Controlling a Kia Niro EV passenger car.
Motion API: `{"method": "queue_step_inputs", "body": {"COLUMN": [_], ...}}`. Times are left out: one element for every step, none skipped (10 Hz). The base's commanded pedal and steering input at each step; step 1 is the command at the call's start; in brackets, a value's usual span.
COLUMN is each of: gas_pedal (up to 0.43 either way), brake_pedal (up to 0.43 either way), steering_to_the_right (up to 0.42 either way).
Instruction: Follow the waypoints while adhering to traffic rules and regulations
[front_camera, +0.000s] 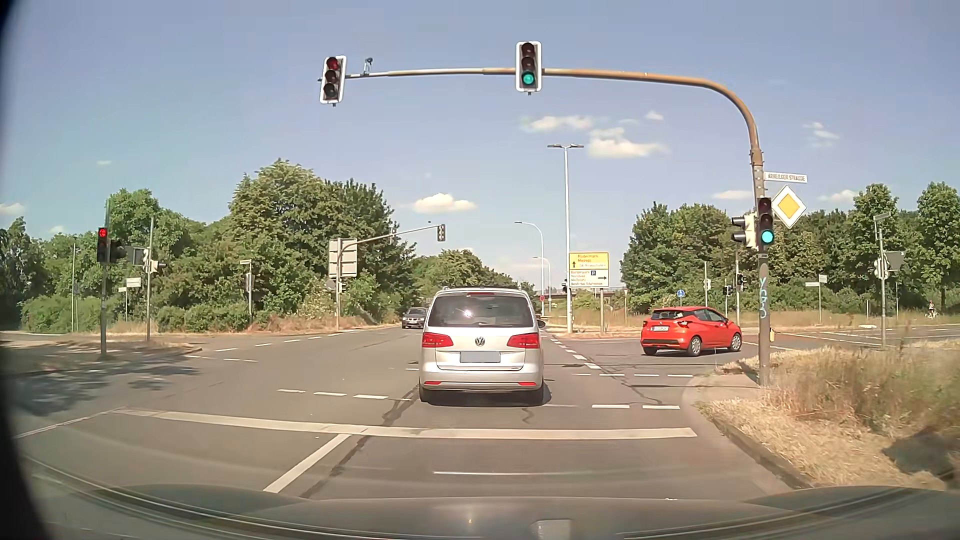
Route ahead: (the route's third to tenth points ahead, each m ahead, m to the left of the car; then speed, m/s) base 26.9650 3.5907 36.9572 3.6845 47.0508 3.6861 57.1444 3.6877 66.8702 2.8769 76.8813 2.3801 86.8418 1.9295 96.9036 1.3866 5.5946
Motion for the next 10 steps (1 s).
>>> {"method": "queue_step_inputs", "body": {"gas_pedal": [0.079,0.079,0.079,0.079,0.079,0.079,0.079,0.079,0.079,0.079], "brake_pedal": [0.030,0.030,0.030,0.030,0.030,0.030,0.030,0.030,0.030,0.030], "steering_to_the_right": [0.000,0.001,0.001,0.001,0.001,0.001,0.001,0.001,0.001,0.001]}}
